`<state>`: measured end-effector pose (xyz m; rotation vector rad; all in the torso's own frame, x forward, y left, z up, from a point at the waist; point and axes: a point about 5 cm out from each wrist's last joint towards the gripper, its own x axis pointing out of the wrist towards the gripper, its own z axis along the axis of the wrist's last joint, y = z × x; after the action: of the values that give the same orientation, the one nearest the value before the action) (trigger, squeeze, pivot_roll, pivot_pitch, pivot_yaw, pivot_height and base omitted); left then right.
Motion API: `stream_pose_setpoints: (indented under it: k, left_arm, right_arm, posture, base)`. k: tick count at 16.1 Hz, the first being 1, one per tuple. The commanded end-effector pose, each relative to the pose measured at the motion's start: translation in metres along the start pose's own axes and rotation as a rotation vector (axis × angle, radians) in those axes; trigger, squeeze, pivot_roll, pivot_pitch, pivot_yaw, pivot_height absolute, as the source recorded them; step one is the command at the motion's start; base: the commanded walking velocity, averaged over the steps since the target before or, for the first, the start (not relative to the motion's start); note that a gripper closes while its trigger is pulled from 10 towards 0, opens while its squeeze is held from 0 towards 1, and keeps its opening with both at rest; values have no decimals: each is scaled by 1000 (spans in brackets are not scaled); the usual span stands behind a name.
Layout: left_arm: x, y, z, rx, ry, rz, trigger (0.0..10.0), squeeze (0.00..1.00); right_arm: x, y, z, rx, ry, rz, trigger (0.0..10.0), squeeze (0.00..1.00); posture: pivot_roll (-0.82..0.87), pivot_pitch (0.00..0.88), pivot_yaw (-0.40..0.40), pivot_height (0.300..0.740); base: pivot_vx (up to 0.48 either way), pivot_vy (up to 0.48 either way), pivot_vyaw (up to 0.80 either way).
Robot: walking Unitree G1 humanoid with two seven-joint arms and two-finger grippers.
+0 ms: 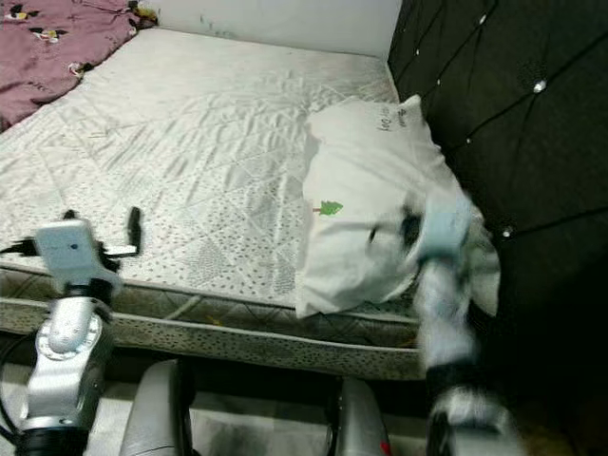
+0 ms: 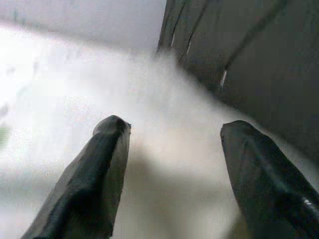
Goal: Clean up the room
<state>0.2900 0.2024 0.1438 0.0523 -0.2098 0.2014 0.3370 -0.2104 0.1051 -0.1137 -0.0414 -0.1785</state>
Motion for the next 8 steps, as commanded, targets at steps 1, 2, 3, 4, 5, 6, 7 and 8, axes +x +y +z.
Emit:
stream_pose_setpoints:
  k: [1, 2, 3, 4, 5, 6, 7, 8]
  left_arm:
    - [3, -1, 4, -5, -20, 0, 10000, 0]
    - [4, 1, 6, -8, -34, 15, 10000, 0]
    - [3, 1, 7, -12, -37, 18, 10000, 0]
    - [2, 1, 7, -13, -38, 19, 10000, 0]
    - [1, 0, 6, -15, -37, 19, 10000, 0]
    - [0, -2, 5, -20, -31, 12, 10000, 0]
    - [-2, -3, 4, -23, -27, 6, 10000, 0]
    - [-3, -4, 3, -24, -26, 5, 10000, 0]
  right_arm:
    - [3, -3, 14, 1, -48, -7, 10000, 1000]
    - [-5, -1, 18, 11, -81, 16, 10000, 1000]
    - [-6, 2, 23, 24, -99, 33, 10000, 1000]
    - [-6, 5, 27, 29, -111, 46, 10000, 1000]
    - [-5, 11, 38, 45, -152, 84, 10000, 1000]
    - [-4, 16, 51, 49, -210, 122, 10000, 0]
    - [-3, 15, 58, 53, -234, 121, 10000, 0]
    - [-3, 14, 60, 65, -231, 115, 10000, 0]
  posture:
    - [40, 0, -89, 531]
    - [39, 0, -87, 531]
    - [36, 0, -86, 531]
    - [26, 0, -80, 531]
    - [20, 0, -78, 531]
    - [16, 0, -80, 536]
    - [12, 0, -78, 545]
    - [12, 0, -76, 550]
  base:
    - [0, 0, 0]
    - [0, 0, 0]
    - [0, 0, 0]
    - [0, 0, 0]
    - [0, 0, 0]
    - [0, 0, 0]
    - [0, 0, 0]
    - [0, 0, 0]
